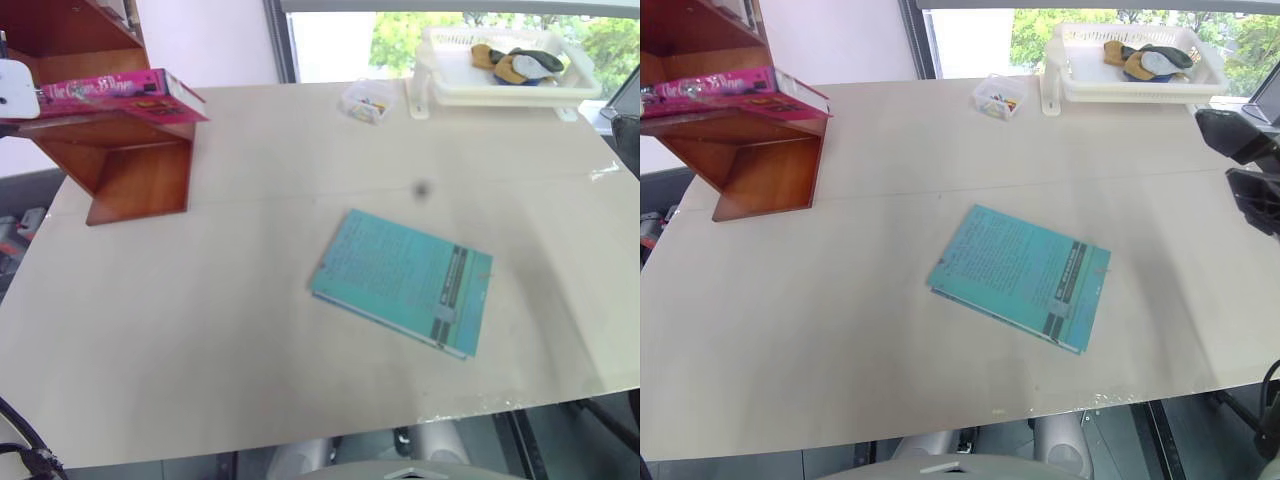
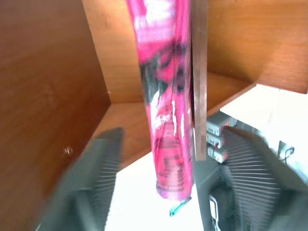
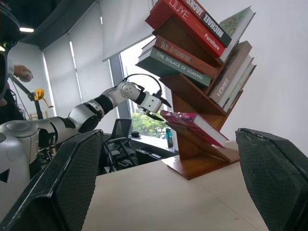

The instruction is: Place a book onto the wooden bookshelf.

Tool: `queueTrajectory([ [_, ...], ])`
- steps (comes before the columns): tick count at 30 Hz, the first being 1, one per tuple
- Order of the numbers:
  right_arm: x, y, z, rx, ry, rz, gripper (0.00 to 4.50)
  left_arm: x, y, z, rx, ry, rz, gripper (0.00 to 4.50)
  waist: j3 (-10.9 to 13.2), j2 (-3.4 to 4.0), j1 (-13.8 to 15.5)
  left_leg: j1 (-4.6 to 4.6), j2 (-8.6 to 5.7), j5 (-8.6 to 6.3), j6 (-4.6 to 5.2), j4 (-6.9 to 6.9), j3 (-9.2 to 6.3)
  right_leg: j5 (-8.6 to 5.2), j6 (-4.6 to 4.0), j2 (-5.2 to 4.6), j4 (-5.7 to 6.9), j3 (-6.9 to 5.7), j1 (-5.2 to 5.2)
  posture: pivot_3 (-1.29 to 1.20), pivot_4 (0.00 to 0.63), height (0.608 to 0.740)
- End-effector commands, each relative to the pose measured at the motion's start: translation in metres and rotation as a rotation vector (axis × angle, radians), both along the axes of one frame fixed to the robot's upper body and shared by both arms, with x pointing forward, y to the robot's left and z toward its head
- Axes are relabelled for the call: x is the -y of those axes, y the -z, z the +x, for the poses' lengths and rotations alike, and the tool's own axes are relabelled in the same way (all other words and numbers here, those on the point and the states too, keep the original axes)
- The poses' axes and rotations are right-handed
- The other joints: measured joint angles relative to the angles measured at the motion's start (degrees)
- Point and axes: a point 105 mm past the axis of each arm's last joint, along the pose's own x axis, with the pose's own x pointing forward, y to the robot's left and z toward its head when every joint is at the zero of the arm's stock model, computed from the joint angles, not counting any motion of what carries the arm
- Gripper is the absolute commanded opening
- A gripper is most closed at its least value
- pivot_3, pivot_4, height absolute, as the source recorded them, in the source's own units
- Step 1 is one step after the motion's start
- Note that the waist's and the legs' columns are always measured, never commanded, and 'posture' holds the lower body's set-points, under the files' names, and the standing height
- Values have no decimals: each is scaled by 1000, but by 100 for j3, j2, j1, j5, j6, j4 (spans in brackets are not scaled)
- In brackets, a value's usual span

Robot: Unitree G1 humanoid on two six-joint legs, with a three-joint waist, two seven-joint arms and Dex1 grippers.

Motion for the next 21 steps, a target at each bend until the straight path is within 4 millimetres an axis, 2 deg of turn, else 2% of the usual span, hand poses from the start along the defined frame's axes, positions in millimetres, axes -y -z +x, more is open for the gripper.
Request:
queueTrajectory([
  [1, -2, -10, -8, 60, -6, -3, 4500, -11, -19, -10, 77, -55, 37, 4456, -1, -2, 2, 0, 0, 0, 0, 0, -1, 0, 0, 0, 0, -1, 0, 0, 150, 740],
  [4, -2, -10, -7, 60, -2, -3, 4500, -15, -19, -14, 73, -70, 44, 4456, -1, -2, 1, 1, -1, 0, 0, 0, 0, 0, 0, -1, 1, -1, 0, 0, 150, 740],
  [8, -2, -9, -6, 55, 3, -5, 4500, 5, -30, -12, 137, 45, -95, 4456, -2, -3, 3, -1, 0, 0, 0, 2, -3, 0, 0, -1, 2, -2, 0, 0, 150, 740],
  [11, 0, -5, -5, 33, 18, -13, 4500, 41, -49, -10, 222, 251, -301, 4456, -3, -5, 16, -4, 0, 0, 0, 9, -8, 0, 0, -4, 4, -8, 1, 0, 150, 740],
  [14, 2, 3, -4, -6, 32, -30, 4500, 94, -63, -11, 259, 536, -548, 4456, -7, -6, 34, -15, 1, 0, 0, 28, -24, 0, 0, -9, 5, -28, 4, 0, 150, 740],
  [16, 3, 14, -1, -44, 56, -87, 4500, 125, -54, -19, 195, 684, -715, 4456, -11, 2, 15, -20, 0, -3, 4, 47, -32, 0, 0, -13, 8, -32, 7, 0, 150, 740],
  [18, 5, 32, 3, -97, 97, -182, 4500, 153, -34, -29, 98, 776, -878, 4456, -18, 15, -20, -21, 2, -6, 8, 61, -30, 0, 0, -14, 25, -28, 6, 0, 150, 740],
  [19, 8, 45, 7, -125, 138, -239, 4500, 163, -14, -28, 46, 772, -968, 4456, -19, 16, -24, -19, 4, -6, 8, 61, -27, 0, 0, -14, 22, -24, 6, 0, 150, 740],
  [21, 12, 59, 12, -149, 186, -304, 4500, 171, 11, -28, 4, 730, -1068, 4456, -27, 28, -67, -18, 8, -8, 8, 69, -27, 0, -1, -10, 18, -22, 5, 0, 150, 740],
])
